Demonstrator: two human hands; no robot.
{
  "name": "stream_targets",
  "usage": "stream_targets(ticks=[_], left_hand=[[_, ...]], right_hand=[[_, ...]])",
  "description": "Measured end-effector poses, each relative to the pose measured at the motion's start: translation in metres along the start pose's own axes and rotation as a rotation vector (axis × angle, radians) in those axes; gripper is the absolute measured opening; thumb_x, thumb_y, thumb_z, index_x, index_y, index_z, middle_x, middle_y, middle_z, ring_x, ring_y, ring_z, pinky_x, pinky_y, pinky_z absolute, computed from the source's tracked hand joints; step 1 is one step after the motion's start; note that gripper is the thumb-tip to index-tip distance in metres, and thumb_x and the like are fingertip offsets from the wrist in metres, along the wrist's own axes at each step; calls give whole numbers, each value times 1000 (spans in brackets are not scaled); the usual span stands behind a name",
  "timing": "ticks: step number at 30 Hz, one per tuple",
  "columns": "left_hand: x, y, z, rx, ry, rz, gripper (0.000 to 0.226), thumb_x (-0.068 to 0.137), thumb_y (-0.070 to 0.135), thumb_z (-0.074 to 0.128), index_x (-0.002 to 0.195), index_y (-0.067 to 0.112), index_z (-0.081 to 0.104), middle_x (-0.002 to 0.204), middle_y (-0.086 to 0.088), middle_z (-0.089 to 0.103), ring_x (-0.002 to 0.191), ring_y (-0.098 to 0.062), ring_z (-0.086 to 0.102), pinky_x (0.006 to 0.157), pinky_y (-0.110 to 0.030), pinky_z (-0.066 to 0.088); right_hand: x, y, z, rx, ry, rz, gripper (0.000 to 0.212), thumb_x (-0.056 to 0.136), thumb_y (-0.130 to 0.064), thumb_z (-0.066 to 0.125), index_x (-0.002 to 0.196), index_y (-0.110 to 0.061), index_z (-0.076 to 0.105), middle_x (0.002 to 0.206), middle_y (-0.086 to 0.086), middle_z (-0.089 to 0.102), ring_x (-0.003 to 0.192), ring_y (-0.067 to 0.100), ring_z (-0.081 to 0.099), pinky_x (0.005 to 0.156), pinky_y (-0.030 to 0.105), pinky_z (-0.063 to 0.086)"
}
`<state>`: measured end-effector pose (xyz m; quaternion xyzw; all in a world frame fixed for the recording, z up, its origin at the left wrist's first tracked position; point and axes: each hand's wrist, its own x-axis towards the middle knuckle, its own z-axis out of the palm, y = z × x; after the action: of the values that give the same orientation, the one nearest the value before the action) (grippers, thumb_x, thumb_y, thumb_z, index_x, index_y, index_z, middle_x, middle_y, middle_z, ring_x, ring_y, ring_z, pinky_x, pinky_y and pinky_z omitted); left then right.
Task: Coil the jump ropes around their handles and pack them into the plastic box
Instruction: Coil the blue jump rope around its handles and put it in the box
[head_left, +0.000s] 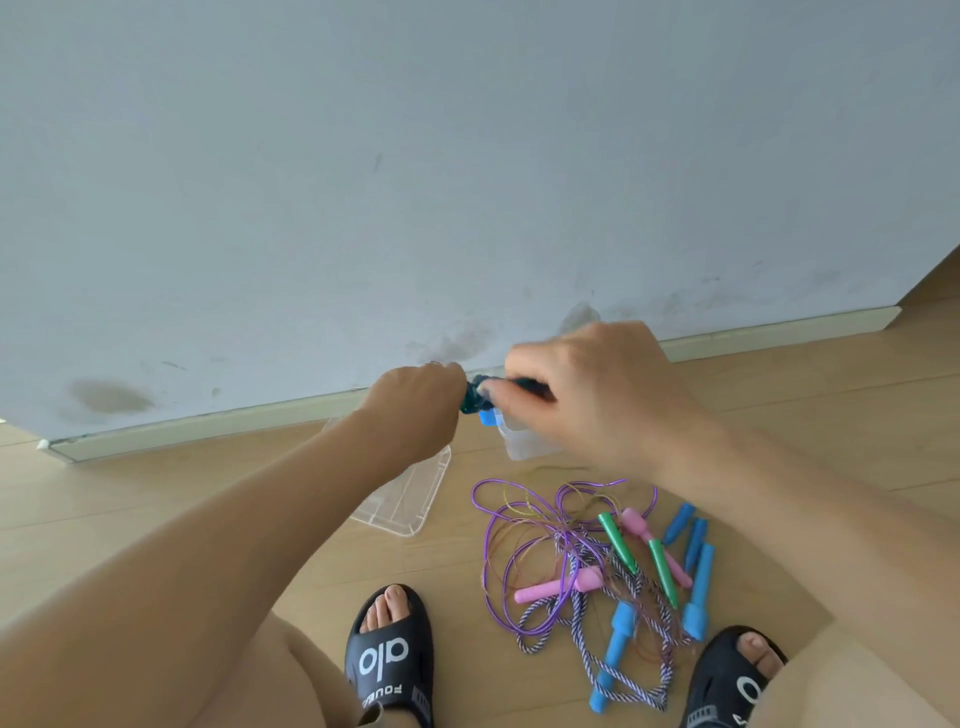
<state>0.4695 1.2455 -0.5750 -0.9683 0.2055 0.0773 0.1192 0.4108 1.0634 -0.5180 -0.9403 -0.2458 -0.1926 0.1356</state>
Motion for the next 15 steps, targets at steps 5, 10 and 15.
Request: stream_targets(ticks=[5,10,15], left_hand=[[-20,44,-7,-107,141,293,15,98,17,42,111,14,47,103,-5,58,88,-32,64,71,-39,48],[-30,32,-28,-477,265,282,10,95,20,51,96,11,45,84,-5,54,72,-30,50,62,-39,39],[-36,23,-33,-763,347,249,20,90,13,57,100,16,40,69,12,50,58,-14,45,53,-28,30]], right_hand=[[22,43,8,78,-43,244,53,95,-49,52,61,-15,30,49,3,32,50,20,33,51,33,25],[15,78,26,337,-170,386,55,96,-51,52,60,-17,26,51,-3,24,50,13,23,54,33,21],[7,70,35,530,-352,472,41,87,-44,50,59,-22,31,58,-2,28,53,14,23,51,30,22]])
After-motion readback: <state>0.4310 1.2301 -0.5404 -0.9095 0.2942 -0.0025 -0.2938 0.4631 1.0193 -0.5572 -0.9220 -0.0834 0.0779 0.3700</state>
